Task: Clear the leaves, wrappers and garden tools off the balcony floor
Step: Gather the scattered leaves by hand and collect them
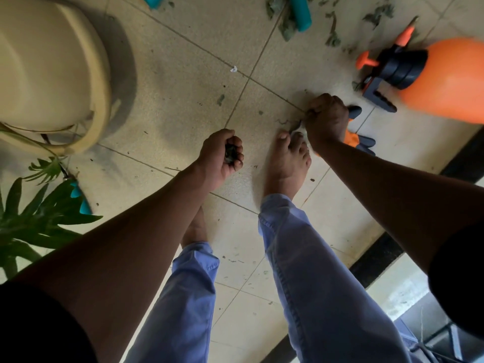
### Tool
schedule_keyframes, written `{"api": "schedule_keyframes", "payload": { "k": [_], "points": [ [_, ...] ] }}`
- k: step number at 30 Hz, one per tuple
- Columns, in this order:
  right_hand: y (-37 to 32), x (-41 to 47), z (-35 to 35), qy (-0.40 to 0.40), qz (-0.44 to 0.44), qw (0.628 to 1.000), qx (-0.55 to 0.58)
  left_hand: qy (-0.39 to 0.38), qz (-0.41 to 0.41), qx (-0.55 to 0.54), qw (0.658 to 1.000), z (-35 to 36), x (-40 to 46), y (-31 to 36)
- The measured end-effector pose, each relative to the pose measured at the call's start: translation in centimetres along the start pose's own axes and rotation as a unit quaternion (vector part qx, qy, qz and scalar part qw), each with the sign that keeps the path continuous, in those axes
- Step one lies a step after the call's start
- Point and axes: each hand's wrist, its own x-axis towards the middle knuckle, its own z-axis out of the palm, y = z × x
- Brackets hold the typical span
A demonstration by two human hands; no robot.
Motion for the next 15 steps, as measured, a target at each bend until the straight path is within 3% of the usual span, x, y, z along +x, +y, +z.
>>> {"api": "schedule_keyframes", "payload": {
  "k": [8, 13, 15],
  "points": [
    [-0.2, 0.1, -0.6, -0.03, 0.007, 0.999, -0.022, 0.003, 0.005, -0.001, 1.0, -0.6, 0.0, 0.3],
    [-3.2, 0.1, -1.5, -0.045, 0.09, 0.992, 0.082, 0.008, -0.001, -0.027, 1.0, -0.7, 0.5, 0.8],
    [-6.0, -0.9, -1.5, -0.086, 0.043, 0.987, 0.126, 0.01, -0.004, -0.047, 0.999, -0.8, 0.8, 1.1]
  ]
}}
